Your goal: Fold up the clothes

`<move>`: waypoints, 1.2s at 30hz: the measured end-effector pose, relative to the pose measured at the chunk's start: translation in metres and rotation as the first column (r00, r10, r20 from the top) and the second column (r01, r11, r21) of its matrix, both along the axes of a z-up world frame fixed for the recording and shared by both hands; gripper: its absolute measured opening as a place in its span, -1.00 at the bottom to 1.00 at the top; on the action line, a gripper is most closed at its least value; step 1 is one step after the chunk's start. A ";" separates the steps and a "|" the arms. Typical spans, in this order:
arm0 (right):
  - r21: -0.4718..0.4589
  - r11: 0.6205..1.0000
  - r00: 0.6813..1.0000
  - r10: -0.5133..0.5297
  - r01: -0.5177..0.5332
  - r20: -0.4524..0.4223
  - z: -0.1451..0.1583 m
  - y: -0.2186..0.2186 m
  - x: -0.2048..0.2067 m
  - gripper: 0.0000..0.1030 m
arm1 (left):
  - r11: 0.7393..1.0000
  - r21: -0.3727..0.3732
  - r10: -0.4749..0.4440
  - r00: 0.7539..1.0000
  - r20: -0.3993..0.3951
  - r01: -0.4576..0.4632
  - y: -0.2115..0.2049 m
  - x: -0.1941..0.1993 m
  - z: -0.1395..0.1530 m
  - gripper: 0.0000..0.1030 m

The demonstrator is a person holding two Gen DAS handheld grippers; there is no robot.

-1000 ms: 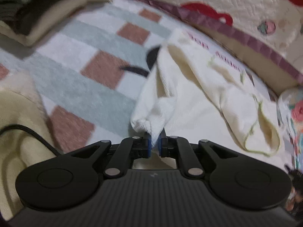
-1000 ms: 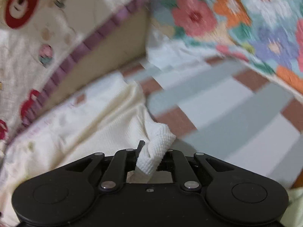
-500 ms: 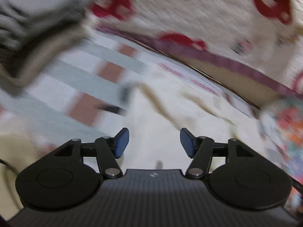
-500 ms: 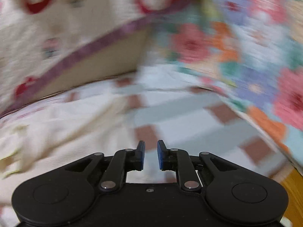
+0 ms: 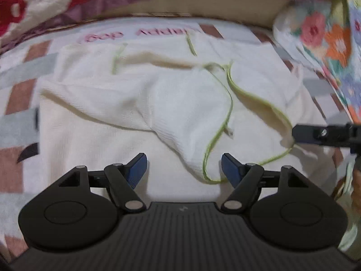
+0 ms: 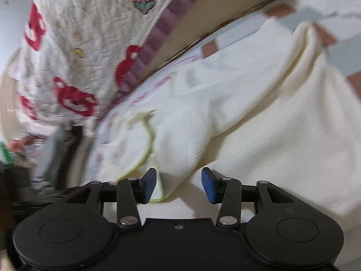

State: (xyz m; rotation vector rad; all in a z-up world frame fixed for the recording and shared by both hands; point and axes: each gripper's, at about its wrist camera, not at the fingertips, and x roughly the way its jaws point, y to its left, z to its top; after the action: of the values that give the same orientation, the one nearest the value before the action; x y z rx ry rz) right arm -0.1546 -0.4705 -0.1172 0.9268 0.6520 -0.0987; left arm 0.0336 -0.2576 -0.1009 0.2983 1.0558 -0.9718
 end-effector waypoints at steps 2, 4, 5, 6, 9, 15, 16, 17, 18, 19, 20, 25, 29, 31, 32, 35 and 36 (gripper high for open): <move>0.017 0.999 1.000 0.030 -0.030 0.006 -0.005 -0.001 0.003 0.15 | 0.999 -0.004 -0.042 0.999 -0.023 0.042 -0.006 0.002 -0.005 -0.50; -0.010 0.998 0.997 0.068 -0.068 -0.023 -0.008 -0.002 0.013 0.11 | 1.000 -0.017 -0.023 0.999 -0.026 0.022 -0.013 0.011 -0.001 -0.90; -0.030 0.996 0.996 0.083 -0.084 -0.037 -0.009 -0.002 0.018 -0.44 | 1.000 -0.029 0.007 1.000 -0.017 -0.008 -0.017 0.018 0.005 -0.90; -0.074 0.988 0.991 0.133 -0.135 -0.025 -0.004 -0.006 0.028 -0.79 | 0.998 -0.057 0.006 1.000 0.008 -0.005 -0.024 0.027 0.016 -0.91; -0.167 0.974 0.988 0.155 -0.151 0.013 0.022 -0.033 0.060 -0.84 | 0.994 -0.113 0.012 0.998 0.059 -0.006 -0.046 0.056 0.041 -0.91; -0.303 0.936 0.983 0.183 -0.180 -0.021 0.066 -0.079 0.146 -0.84 | 0.989 -0.127 0.080 0.997 -0.004 -0.080 -0.082 0.124 0.040 -0.91; -0.309 0.932 0.982 0.184 -0.188 -0.044 0.065 -0.084 0.160 -0.84 | 0.988 -0.129 0.089 0.996 0.000 -0.088 -0.086 0.130 0.037 -0.91; -0.315 0.929 0.981 0.184 -0.196 -0.067 0.065 -0.089 0.173 -0.84 | 0.987 -0.131 0.098 0.995 0.003 -0.096 -0.090 0.136 0.035 -0.91; -0.310 0.929 0.979 0.185 -0.203 -0.088 0.064 -0.094 0.183 -0.84 | 0.986 -0.129 0.107 0.994 -0.005 -0.107 -0.092 0.141 0.031 -0.91; -0.312 0.928 0.978 0.181 -0.203 -0.101 0.062 -0.097 0.191 -0.84 | 0.984 -0.133 0.118 0.993 -0.010 -0.118 -0.096 0.147 0.027 -0.91; -0.321 0.926 0.980 0.174 -0.197 -0.100 0.063 -0.100 0.197 -0.84 | 0.982 -0.137 0.128 0.992 -0.012 -0.129 -0.099 0.153 0.023 -0.90; -0.354 0.913 0.975 0.158 -0.205 -0.158 0.060 -0.111 0.217 -0.58 | 0.973 -0.207 0.116 0.992 0.044 -0.104 -0.094 0.166 0.025 -0.54; -0.316 0.939 0.984 0.091 -0.137 -0.155 0.054 -0.133 0.198 0.41 | 0.957 -0.284 0.112 0.982 0.155 -0.065 -0.056 0.166 0.041 0.18; -0.292 0.952 0.988 0.051 -0.091 -0.143 0.052 -0.148 0.181 0.40 | 0.954 -0.294 0.116 0.977 0.178 -0.059 -0.033 0.174 0.044 0.18; -0.289 0.955 0.991 0.030 -0.066 -0.128 0.052 -0.155 0.172 0.38 | 0.954 -0.294 0.118 0.977 0.180 -0.061 -0.019 0.179 0.043 0.18; -0.328 0.943 0.994 0.019 -0.054 -0.109 0.057 -0.160 0.150 0.31 | 0.967 -0.244 0.117 0.978 0.175 -0.072 0.015 0.193 0.029 0.18; -0.362 0.931 0.994 0.013 -0.052 -0.112 0.059 -0.156 0.141 0.31 | 0.972 -0.218 0.127 0.977 0.172 -0.087 0.026 0.196 0.022 0.18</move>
State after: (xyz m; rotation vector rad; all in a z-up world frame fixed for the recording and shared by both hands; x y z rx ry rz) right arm -0.0134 -0.6267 -0.0581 0.5531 0.7196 -0.2340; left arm 0.2296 -0.2320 -0.0789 0.1520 0.7846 -0.9301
